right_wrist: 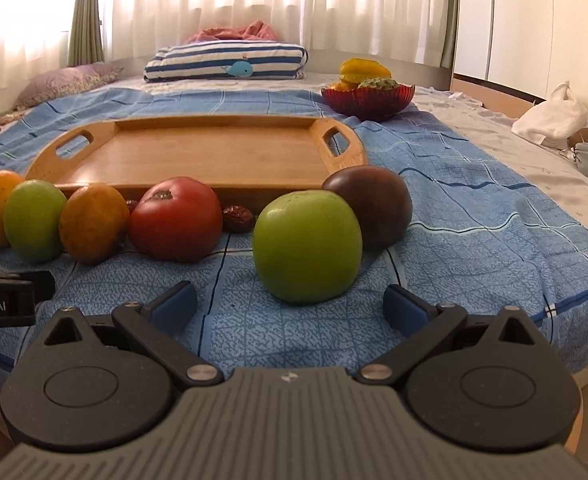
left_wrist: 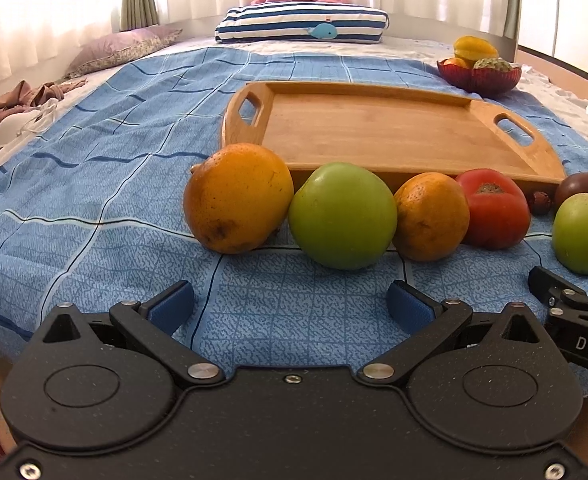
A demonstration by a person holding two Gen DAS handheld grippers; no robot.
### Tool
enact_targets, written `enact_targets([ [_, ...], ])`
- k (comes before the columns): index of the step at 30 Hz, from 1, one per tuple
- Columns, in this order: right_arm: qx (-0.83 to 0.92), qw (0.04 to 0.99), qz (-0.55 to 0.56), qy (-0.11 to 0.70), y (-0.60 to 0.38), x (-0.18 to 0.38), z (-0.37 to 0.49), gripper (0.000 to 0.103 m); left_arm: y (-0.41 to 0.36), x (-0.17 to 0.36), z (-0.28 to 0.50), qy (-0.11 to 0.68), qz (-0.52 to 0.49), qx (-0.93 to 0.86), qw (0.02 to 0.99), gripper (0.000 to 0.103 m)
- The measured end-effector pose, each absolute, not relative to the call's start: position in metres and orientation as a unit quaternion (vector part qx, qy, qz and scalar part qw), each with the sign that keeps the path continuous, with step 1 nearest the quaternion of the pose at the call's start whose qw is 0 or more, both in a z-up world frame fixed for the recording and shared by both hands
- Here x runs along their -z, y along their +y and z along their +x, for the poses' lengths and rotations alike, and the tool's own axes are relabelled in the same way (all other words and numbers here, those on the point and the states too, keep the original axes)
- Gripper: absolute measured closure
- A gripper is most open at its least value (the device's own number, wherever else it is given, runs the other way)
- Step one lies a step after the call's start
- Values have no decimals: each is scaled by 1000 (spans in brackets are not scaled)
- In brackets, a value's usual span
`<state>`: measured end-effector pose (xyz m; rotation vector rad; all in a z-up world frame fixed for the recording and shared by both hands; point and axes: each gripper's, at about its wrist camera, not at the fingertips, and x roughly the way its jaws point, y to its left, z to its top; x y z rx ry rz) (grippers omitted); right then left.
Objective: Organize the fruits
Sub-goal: 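Move the left gripper to the large orange while the right gripper approaches the green apple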
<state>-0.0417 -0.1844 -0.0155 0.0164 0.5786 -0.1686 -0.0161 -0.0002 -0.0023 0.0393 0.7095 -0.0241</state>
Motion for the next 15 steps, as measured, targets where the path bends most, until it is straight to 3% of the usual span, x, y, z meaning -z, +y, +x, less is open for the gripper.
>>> enact_targets([
  [8, 80, 968, 24, 235, -188, 4, -53, 0, 5, -20, -26, 283, 23, 6, 959, 5],
  [15, 89, 975, 23, 203, -190, -8, -52, 14, 15, -35, -22, 239, 18, 2, 971, 13],
])
